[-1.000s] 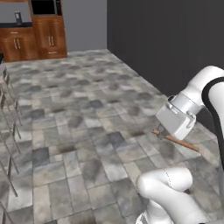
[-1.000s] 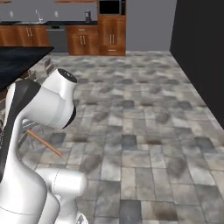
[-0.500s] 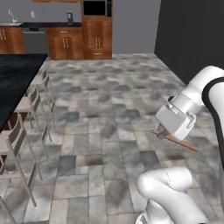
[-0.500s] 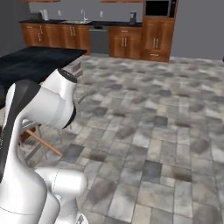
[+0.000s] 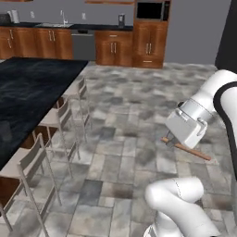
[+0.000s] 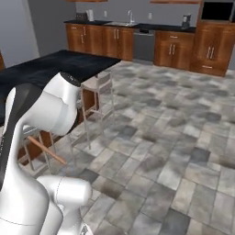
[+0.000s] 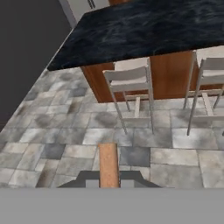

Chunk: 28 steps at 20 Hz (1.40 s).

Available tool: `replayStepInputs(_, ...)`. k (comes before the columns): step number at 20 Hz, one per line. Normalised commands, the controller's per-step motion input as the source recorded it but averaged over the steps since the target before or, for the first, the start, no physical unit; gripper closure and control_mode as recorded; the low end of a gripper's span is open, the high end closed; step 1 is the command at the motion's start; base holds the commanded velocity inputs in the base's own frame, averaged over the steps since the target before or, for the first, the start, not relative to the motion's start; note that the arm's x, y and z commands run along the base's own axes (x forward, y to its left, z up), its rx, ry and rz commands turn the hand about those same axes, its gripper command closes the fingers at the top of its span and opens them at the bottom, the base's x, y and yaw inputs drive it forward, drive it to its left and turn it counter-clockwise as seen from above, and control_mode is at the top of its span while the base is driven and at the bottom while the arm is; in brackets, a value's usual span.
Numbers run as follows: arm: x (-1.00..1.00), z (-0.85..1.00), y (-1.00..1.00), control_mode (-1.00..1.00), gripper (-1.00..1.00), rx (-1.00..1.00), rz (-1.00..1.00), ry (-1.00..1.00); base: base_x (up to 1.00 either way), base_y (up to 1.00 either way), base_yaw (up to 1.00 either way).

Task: Take a straw from the drawer in front and place it inside the glass cup on the dining counter.

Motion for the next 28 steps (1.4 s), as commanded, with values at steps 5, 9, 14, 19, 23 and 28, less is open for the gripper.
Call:
replayStepInputs(5, 0.0, 0.0, 0.0, 1.0, 1.0, 0.0, 0.0, 0.0, 1.0, -0.24, 0.42)
replayStepInputs(9, 0.0, 0.0, 0.0, 1.0, 1.0, 0.0, 0.0, 0.0, 1.0, -0.07, 0.42)
replayStepInputs(14, 0.0, 0.0, 0.0, 1.0, 1.0, 0.0, 0.0, 0.0, 1.0, 0.0, 0.43)
replayStepInputs(19, 0.0, 0.0, 0.0, 1.0, 1.0, 0.0, 0.0, 0.0, 0.98, 0.0, 0.4)
replayStepInputs(23, 0.0, 0.0, 0.0, 1.0, 1.0, 0.0, 0.0, 0.0, 0.91, 0.0, 0.38)
replayStepInputs(28, 0.0, 0.0, 0.0, 1.0, 1.0, 0.0, 0.0, 0.0, 0.57, 0.18, 0.34)
